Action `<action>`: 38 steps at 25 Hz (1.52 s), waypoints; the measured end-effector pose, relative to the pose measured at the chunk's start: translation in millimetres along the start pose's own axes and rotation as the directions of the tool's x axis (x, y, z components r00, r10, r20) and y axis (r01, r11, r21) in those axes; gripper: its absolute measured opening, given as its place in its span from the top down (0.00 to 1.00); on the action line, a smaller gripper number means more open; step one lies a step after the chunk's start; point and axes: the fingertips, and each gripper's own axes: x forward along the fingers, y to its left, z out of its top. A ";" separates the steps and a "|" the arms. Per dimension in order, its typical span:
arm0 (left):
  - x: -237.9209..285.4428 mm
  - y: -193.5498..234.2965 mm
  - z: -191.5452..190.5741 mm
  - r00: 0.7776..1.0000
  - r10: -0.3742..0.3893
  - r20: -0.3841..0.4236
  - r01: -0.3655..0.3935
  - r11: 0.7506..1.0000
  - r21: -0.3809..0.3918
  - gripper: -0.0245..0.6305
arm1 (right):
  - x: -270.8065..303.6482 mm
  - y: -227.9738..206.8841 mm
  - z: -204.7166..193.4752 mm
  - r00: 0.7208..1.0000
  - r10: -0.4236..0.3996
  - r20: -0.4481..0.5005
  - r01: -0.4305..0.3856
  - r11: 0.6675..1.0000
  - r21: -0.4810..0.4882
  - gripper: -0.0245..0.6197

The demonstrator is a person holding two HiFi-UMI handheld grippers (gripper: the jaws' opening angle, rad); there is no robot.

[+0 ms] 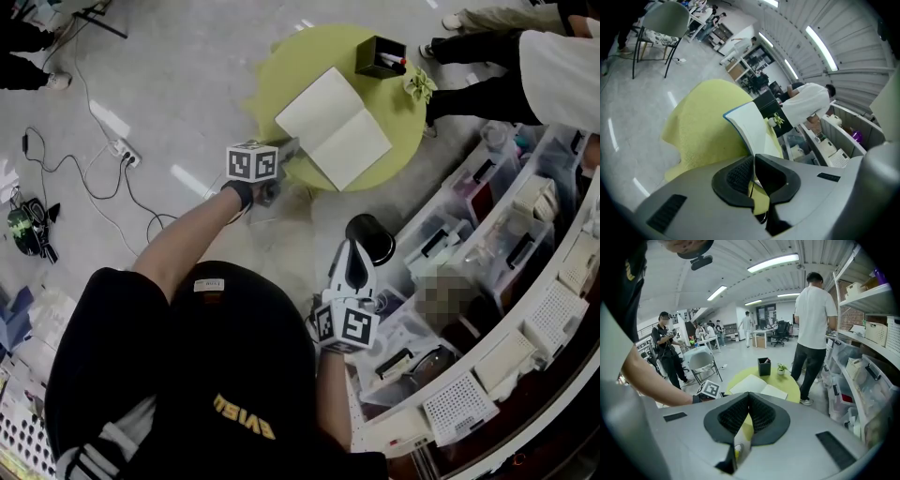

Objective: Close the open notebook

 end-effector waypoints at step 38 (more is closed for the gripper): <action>-0.4 -46.3 -18.6 0.999 -0.011 -0.052 0.023 0.972 0.233 0.92 | -19.9 -21.0 -14.5 0.998 -0.056 0.028 0.054 0.996 0.068 0.96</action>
